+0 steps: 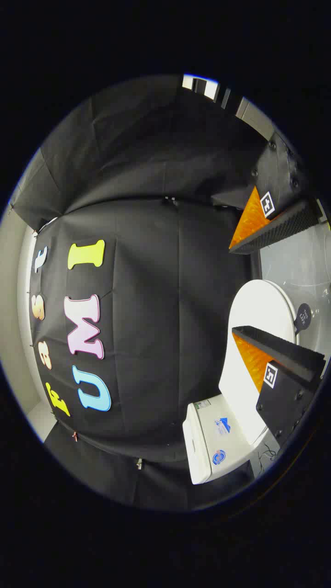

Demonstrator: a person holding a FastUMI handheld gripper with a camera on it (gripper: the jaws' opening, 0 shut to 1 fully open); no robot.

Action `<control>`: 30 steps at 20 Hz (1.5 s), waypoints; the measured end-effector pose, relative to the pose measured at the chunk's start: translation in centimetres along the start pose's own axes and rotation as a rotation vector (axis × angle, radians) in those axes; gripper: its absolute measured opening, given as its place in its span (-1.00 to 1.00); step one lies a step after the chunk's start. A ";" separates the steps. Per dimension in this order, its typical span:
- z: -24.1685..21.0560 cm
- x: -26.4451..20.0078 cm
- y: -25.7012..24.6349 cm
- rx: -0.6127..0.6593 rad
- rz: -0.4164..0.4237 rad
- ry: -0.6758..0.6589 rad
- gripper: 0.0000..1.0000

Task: Open the toilet lid.

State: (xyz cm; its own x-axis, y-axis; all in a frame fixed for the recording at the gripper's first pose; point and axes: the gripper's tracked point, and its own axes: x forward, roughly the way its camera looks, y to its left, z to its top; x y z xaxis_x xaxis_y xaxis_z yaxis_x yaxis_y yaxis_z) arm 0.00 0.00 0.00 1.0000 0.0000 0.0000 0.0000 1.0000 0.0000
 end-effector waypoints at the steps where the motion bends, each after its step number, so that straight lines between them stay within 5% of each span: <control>1: -0.2 0.0 -0.1 0.000 -0.002 0.004 0.97; 22: -1.6 0.4 -0.4 0.017 -0.005 0.045 0.97; 30: -8.0 0.4 0.0 0.339 0.016 0.290 0.97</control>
State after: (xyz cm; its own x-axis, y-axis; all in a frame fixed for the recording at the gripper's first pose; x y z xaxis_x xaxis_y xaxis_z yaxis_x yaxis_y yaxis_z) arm 0.40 0.01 -8.02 0.9586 0.0636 -0.2776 0.0331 0.9433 0.3302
